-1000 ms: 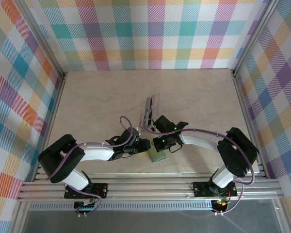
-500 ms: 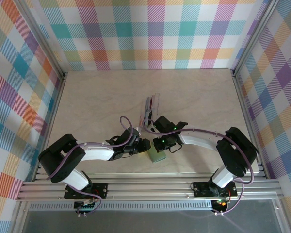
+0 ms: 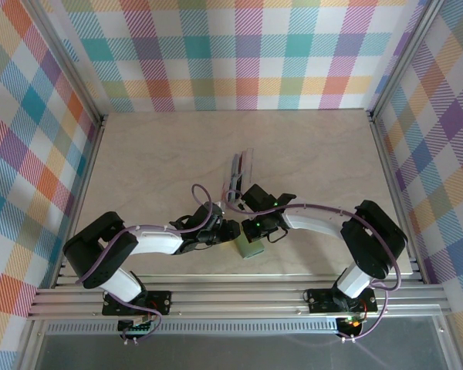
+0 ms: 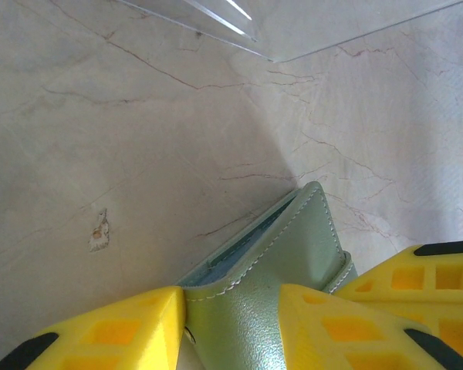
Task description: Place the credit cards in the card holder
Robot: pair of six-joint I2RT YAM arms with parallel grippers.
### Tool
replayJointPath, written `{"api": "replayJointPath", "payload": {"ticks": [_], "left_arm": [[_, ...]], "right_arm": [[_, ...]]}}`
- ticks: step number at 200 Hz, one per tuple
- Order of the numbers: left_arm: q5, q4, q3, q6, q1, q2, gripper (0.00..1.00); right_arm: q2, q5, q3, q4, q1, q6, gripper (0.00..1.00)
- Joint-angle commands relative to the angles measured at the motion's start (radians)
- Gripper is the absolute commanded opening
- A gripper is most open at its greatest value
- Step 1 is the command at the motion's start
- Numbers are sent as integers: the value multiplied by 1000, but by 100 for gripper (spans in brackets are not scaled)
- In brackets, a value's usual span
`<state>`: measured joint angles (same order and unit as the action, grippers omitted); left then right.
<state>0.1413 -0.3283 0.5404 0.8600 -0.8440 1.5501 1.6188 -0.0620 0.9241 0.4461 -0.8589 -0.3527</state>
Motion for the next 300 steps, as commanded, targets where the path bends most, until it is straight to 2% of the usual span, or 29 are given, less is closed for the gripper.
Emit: {"api": "replayJointPath", "payload": {"ticks": [1,101,172,208,244,266,287,300], "left_arm": [[1,-8,19,-4,-17,27,38],[-8,-15,13,0,-17,36,37],[3,-26,10,-5,-17,47,32],[-39,29,6,-41,-24,-2,24],[-177,216,25,-112,-44,-191,20],[-125,227,48,-137,-46,-219,15],[-49,176,70,-131,-46,-164,5],[-19,143,81,-123,-46,-121,2]], "right_arm": [[44,11,-27,70,-22,-15,0],[-26,-12,-90,35,-22,-59,0],[-85,-54,-174,-86,-19,-118,0],[-87,-82,-194,-135,-14,-144,0],[-113,-71,-207,-130,-2,-155,0],[-134,-73,-215,-129,7,-157,0],[-150,-86,-220,-132,18,-160,0],[-154,-101,-226,-139,21,-159,0]]}}
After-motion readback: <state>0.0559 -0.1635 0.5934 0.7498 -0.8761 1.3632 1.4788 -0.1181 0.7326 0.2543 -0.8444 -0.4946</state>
